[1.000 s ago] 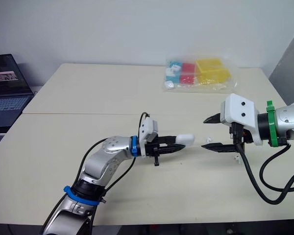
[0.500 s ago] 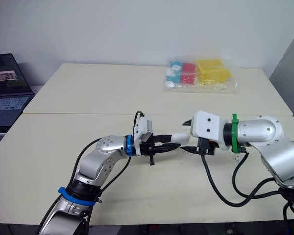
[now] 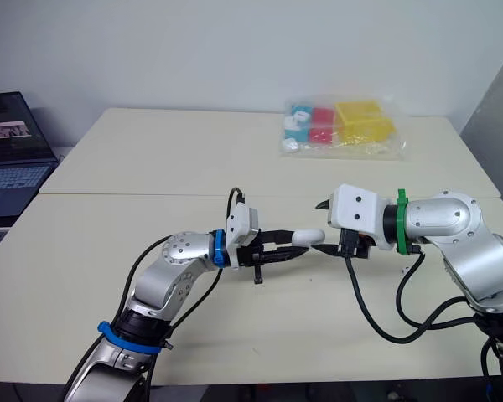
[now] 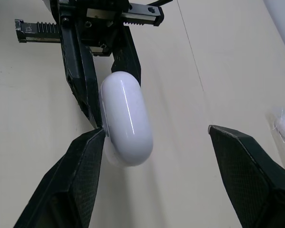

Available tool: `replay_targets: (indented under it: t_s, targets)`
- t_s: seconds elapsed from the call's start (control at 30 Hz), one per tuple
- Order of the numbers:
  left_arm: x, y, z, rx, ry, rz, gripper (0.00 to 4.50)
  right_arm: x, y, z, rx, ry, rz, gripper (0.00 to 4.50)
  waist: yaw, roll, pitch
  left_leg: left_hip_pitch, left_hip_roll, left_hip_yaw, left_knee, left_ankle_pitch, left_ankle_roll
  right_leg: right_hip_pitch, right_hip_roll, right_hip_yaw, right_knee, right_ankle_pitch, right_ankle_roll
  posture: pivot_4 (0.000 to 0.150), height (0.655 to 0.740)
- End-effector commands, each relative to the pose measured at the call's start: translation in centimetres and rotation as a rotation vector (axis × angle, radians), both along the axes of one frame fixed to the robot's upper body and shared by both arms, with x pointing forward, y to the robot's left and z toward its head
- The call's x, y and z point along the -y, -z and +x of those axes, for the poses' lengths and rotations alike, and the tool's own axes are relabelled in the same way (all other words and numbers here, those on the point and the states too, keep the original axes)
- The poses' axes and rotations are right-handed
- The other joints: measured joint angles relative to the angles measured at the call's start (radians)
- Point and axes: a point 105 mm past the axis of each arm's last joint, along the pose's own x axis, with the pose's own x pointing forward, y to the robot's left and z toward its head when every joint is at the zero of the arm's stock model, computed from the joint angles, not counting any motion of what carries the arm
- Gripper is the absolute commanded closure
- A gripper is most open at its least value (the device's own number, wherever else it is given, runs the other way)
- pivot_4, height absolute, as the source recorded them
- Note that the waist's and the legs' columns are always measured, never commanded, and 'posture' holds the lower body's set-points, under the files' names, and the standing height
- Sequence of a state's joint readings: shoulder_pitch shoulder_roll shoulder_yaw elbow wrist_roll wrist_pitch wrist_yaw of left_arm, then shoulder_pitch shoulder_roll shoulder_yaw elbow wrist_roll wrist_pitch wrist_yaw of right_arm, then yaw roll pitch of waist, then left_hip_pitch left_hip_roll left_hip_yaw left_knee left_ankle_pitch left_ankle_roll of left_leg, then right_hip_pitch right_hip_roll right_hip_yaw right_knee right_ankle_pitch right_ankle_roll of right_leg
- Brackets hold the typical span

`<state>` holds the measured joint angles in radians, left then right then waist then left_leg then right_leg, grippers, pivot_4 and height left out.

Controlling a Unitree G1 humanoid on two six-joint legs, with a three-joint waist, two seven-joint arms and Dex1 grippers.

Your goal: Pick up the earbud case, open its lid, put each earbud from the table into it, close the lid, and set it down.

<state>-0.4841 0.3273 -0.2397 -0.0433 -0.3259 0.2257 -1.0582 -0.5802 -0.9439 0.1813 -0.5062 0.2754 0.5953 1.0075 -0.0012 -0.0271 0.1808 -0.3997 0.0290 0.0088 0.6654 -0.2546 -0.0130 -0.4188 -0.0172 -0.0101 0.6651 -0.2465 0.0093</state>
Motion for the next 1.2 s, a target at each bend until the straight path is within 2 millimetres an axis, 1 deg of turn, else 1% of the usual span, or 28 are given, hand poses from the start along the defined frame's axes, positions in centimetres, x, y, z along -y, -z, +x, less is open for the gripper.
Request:
replay_targets:
  t_s: [0.03,0.17,0.3,0.63,0.73,0.83,0.97,1.07,1.13,1.2]
  targets:
    - [0.7,-0.8,-0.9,0.051,0.054,-0.008,3.70,0.2,-1.6,0.3,0.073,0.007,-0.004,0.90,0.000,0.000,0.000,0.000,0.000,0.000,0.000,0.000,0.000,0.000,0.000,0.000,0.000,0.000,0.000,0.150,0.7400]
    - [0.6,-0.5,-1.0,0.071,0.061,0.016,3.70,0.2,-2.0,0.3,0.071,0.003,0.003,0.90,0.000,0.000,0.000,0.000,0.000,0.000,0.000,0.000,0.000,0.000,0.000,0.000,0.000,0.000,0.000,0.150,0.7400]
    - [0.4,0.0,-0.9,0.091,0.061,0.043,3.70,0.0,-2.7,0.3,0.065,-0.001,0.026,0.90,0.000,0.000,0.000,0.000,0.000,0.000,0.000,0.000,0.000,0.000,0.000,0.000,0.000,0.000,0.000,0.150,0.7400]
    - [0.4,0.1,-1.3,0.099,0.084,0.049,3.70,0.2,-2.9,0.4,0.059,0.005,0.023,0.90,0.000,0.000,0.000,0.000,0.000,0.000,0.000,0.000,0.000,0.000,0.000,0.000,0.000,0.000,-0.001,0.150,0.7400]
    - [0.4,0.3,-1.4,0.101,0.084,0.054,3.70,0.3,-2.8,0.1,0.034,-0.003,0.024,0.90,0.000,0.000,0.000,0.000,0.000,0.000,0.000,0.000,0.000,0.000,0.000,0.000,0.000,0.000,-0.001,0.150,0.7400]
    - [0.3,0.2,-0.9,0.097,0.060,0.045,3.70,0.4,-2.7,-0.7,-0.026,-0.027,0.016,0.90,0.000,0.000,0.000,0.000,0.000,0.000,0.000,0.000,0.000,0.000,0.000,0.000,0.000,0.000,-0.001,0.150,0.7400]
    - [0.3,0.1,-0.2,0.090,0.010,0.025,3.70,0.6,-3.3,-0.9,-0.051,-0.019,0.045,0.90,0.000,0.000,0.000,0.000,0.000,0.000,0.000,0.000,0.000,0.000,0.000,0.000,0.000,0.001,-0.001,0.150,0.7400]
    - [-0.2,-0.1,0.9,0.083,-0.083,-0.016,3.70,1.8,-4.3,-1.1,-0.071,0.032,0.092,0.90,0.001,0.000,0.000,0.000,0.000,0.000,0.000,0.000,0.000,0.000,0.000,0.000,0.000,0.001,-0.001,0.150,0.7400]
    - [-0.6,-0.1,1.2,0.090,-0.125,-0.035,3.70,3.3,-4.6,-1.2,-0.108,0.118,0.125,0.90,0.002,0.000,0.000,0.000,0.000,-0.001,0.000,0.000,0.000,0.000,0.000,0.000,0.000,0.001,-0.001,0.150,0.7400]
    - [-0.8,-0.3,1.4,0.093,-0.155,-0.053,3.70,5.3,-4.3,-1.4,-0.142,0.235,0.156,0.90,0.003,0.000,0.000,0.000,0.001,-0.001,0.000,0.000,0.000,0.000,0.000,0.000,0.000,0.001,-0.002,0.150,0.7400]
